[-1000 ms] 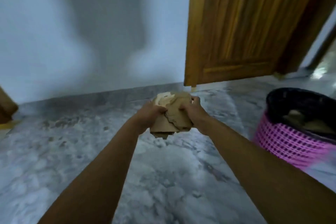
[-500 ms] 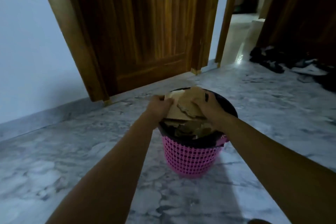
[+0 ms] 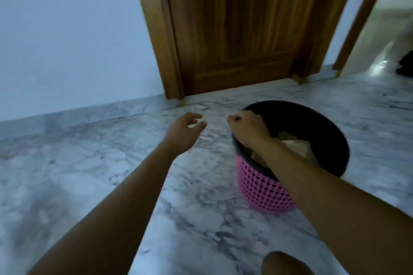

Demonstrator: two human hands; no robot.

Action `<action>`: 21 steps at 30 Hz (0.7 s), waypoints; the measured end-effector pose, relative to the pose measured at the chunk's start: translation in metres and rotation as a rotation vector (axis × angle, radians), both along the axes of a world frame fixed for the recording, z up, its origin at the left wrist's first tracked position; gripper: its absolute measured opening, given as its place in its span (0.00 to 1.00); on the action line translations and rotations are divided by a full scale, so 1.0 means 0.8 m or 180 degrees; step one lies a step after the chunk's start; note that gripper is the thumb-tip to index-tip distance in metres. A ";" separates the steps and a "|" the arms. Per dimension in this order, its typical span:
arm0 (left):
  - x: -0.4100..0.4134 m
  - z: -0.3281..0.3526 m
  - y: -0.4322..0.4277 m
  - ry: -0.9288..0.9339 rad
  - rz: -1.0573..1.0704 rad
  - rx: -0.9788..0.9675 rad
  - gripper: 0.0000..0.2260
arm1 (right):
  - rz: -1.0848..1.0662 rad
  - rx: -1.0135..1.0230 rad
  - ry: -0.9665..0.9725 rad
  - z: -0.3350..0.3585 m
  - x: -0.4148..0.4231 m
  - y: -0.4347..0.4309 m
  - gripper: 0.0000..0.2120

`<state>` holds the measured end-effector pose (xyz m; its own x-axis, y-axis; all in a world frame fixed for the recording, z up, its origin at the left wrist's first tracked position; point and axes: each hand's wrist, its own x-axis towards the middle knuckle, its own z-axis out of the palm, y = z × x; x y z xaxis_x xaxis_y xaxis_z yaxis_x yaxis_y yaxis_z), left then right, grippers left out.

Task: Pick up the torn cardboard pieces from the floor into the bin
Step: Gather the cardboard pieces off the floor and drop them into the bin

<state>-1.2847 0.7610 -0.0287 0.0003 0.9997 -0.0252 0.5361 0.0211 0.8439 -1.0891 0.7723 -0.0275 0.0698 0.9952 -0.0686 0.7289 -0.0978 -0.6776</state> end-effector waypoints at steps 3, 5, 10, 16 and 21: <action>-0.097 0.012 -0.059 0.0145 0.0621 -0.0024 0.15 | 0.0630 0.0063 0.0068 -0.005 -0.128 -0.009 0.17; -0.176 0.019 -0.130 0.0226 0.1236 -0.0023 0.15 | 0.1255 0.0042 0.0135 -0.006 -0.223 -0.040 0.15; -0.319 0.036 -0.365 0.0434 0.2727 -0.0328 0.16 | 0.2800 -0.0216 0.0279 -0.008 -0.419 -0.178 0.16; -0.357 0.048 -0.637 0.0418 0.3958 -0.0676 0.17 | 0.4315 -0.0399 0.0206 0.015 -0.527 -0.400 0.16; -0.342 0.032 -0.831 0.0310 0.4510 -0.0773 0.19 | 0.5307 -0.0594 -0.0091 -0.001 -0.568 -0.581 0.13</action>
<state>-1.5585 0.0961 -0.0027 -0.9827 0.1283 -0.1338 -0.0031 0.7101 0.7041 -1.5435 0.3075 -0.0282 -0.9781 -0.0433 -0.2038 0.1229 0.6698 -0.7323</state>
